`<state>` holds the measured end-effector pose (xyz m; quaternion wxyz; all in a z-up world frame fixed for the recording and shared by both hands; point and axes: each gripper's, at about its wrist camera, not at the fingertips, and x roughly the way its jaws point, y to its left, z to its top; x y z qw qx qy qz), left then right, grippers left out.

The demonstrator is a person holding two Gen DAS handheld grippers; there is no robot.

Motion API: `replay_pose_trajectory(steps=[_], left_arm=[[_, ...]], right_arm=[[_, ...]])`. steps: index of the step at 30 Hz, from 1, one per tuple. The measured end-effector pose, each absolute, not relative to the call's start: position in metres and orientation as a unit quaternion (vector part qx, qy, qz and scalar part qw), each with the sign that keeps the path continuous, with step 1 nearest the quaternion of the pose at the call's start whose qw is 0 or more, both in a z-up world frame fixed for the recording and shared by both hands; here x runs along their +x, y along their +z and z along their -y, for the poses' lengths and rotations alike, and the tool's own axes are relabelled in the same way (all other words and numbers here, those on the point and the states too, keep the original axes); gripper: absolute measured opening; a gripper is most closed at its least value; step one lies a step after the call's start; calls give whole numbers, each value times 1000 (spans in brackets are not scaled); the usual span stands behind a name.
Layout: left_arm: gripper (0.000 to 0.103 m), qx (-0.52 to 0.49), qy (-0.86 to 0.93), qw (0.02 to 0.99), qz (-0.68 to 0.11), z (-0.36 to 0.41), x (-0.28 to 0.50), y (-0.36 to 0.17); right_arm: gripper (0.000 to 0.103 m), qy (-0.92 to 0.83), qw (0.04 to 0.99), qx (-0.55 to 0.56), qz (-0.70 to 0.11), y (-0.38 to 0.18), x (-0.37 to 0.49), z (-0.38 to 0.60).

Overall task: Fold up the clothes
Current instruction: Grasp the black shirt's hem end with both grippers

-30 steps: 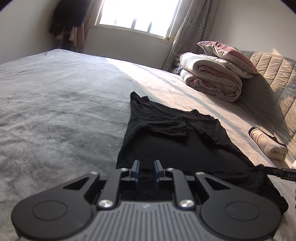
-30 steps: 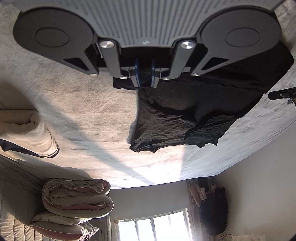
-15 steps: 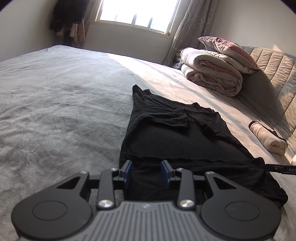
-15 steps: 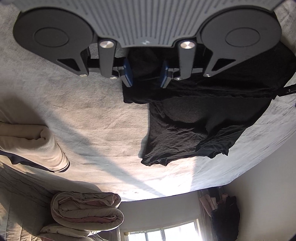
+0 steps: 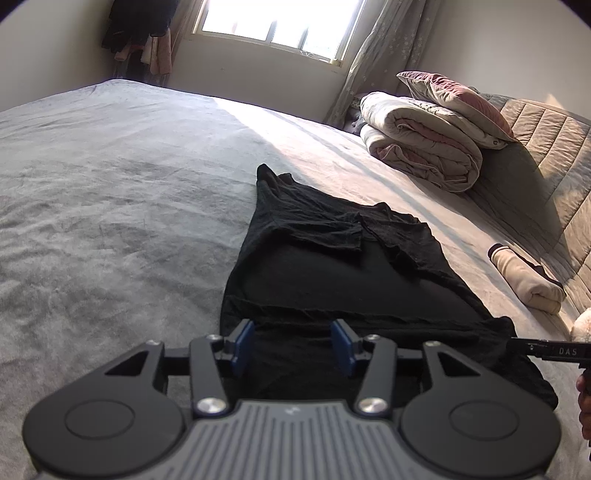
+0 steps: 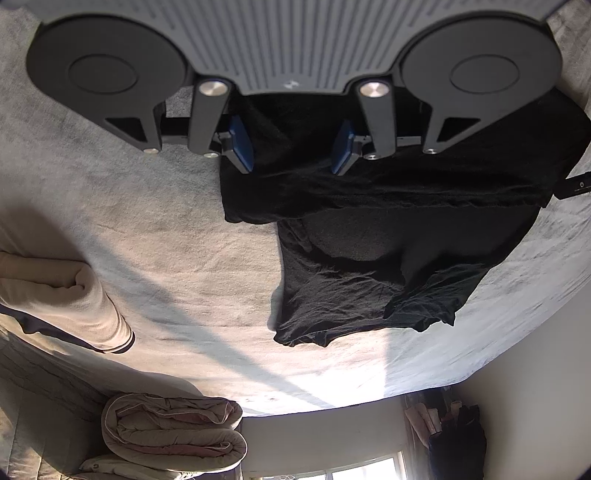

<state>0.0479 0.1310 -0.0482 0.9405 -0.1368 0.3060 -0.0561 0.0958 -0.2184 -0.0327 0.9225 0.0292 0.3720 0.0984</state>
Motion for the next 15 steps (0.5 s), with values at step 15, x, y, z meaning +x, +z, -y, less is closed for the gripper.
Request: replay_pose_trajectory(steps=[15], left_arm=[[52, -135, -50, 934, -328, -129, 49, -51]], right_arm=[[55, 100, 924, 22, -369, -27, 95, 203]])
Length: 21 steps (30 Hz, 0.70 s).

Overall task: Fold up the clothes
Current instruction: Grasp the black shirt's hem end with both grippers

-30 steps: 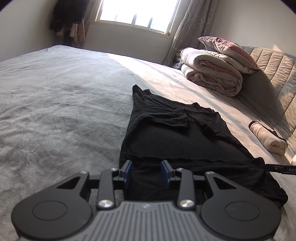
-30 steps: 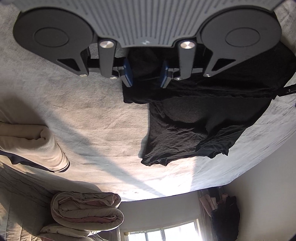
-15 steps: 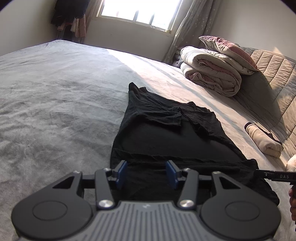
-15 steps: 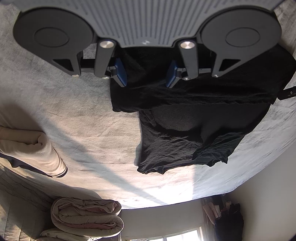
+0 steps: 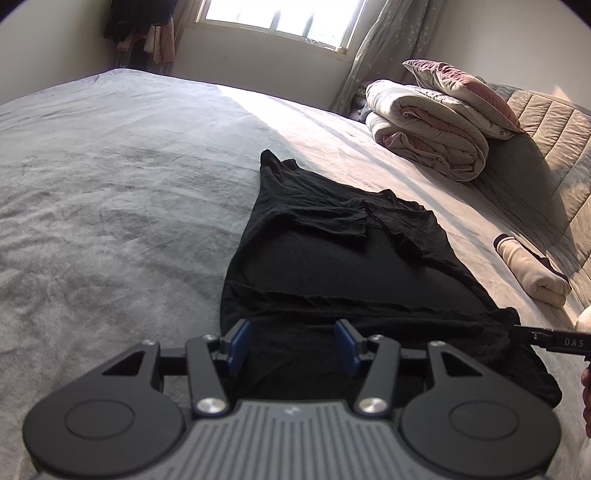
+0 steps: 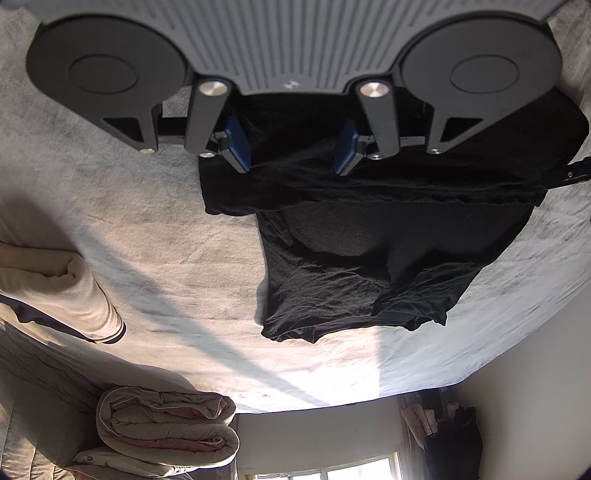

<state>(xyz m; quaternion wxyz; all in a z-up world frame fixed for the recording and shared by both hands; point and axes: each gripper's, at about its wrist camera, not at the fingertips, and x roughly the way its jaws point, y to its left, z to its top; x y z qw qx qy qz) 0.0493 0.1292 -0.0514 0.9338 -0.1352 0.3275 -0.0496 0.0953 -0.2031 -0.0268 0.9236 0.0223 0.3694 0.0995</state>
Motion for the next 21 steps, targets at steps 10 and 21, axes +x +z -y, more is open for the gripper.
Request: replay_pose_trajectory(steps=[10, 21], left_arm=[[53, -132, -48, 933, -332, -128, 49, -53], [53, -150, -49, 927, -341, -127, 55, -56]], right_arm=[[56, 96, 922, 23, -374, -29, 94, 201], [58, 90, 925, 35, -368, -23, 95, 209]])
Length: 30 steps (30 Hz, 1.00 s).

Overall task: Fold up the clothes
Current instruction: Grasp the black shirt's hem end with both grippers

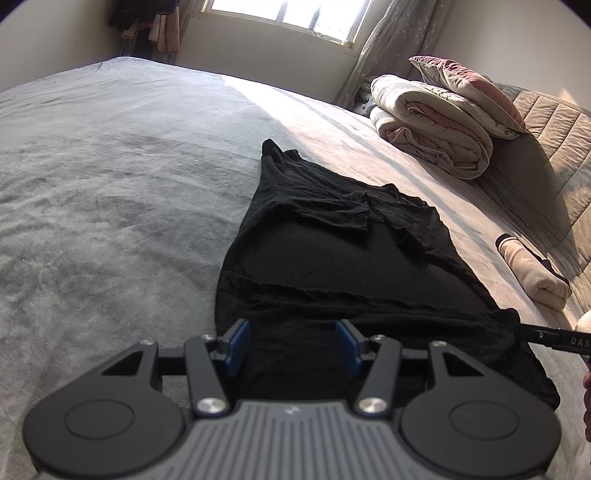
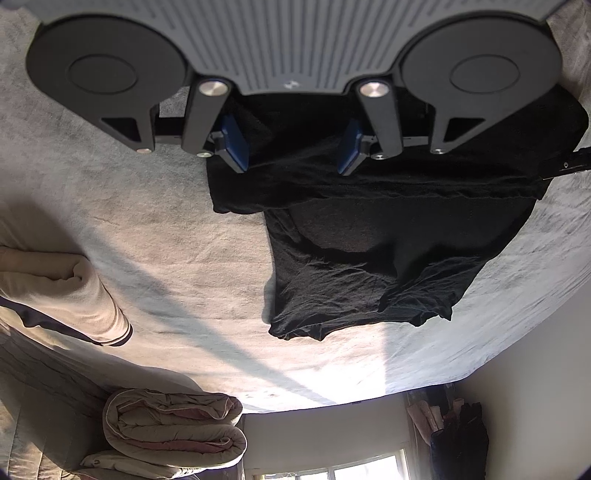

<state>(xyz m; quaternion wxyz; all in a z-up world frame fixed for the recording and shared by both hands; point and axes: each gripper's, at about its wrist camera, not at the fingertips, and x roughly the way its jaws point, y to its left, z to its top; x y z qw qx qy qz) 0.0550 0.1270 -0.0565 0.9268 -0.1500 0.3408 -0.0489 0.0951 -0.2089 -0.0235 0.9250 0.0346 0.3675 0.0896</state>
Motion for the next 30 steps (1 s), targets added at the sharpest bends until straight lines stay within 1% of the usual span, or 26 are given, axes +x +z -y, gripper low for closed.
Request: replay_pose_trajectory(steps=[23, 26, 30], left_arm=[[53, -143, -42, 928, -343, -129, 52, -55], [53, -133, -43, 929, -343, -127, 50, -55], [53, -125, -44, 930, -343, -129, 45, -55]], right_arm=[[59, 86, 924, 39, -371, -23, 94, 212], [62, 87, 924, 40, -369, -21, 92, 214], [62, 82, 922, 38, -377, -25, 91, 217]])
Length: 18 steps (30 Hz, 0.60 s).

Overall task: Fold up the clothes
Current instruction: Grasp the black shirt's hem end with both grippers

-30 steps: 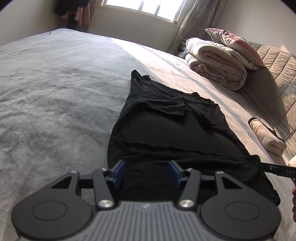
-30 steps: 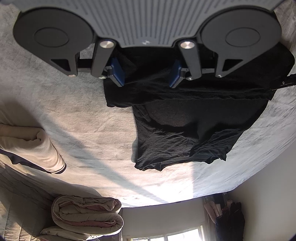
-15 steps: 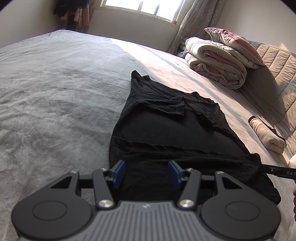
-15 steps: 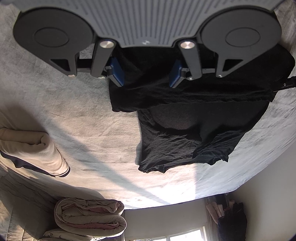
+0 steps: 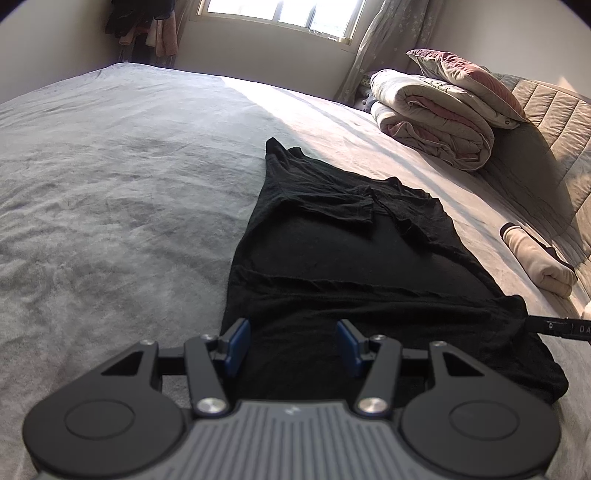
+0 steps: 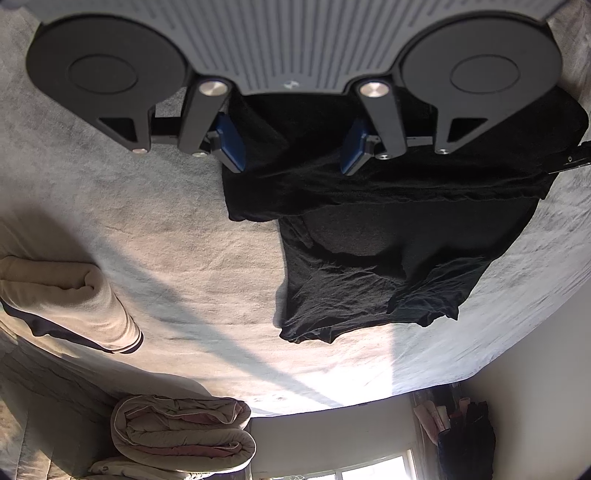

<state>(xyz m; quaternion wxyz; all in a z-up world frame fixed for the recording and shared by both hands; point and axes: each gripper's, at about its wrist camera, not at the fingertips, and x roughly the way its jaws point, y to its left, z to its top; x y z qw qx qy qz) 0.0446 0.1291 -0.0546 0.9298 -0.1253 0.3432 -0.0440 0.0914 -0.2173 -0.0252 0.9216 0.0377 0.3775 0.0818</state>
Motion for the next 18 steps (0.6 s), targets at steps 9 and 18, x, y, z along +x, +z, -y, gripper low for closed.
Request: replay_pose_trajectory(steps=[9, 18], left_arm=[[54, -108, -27, 931, -347, -141, 29, -54], [54, -117, -27, 925, -360, -150, 12, -53]], right_arm=[[62, 86, 922, 32, -377, -22, 81, 218], [62, 83, 920, 29, -381, -22, 64, 225]])
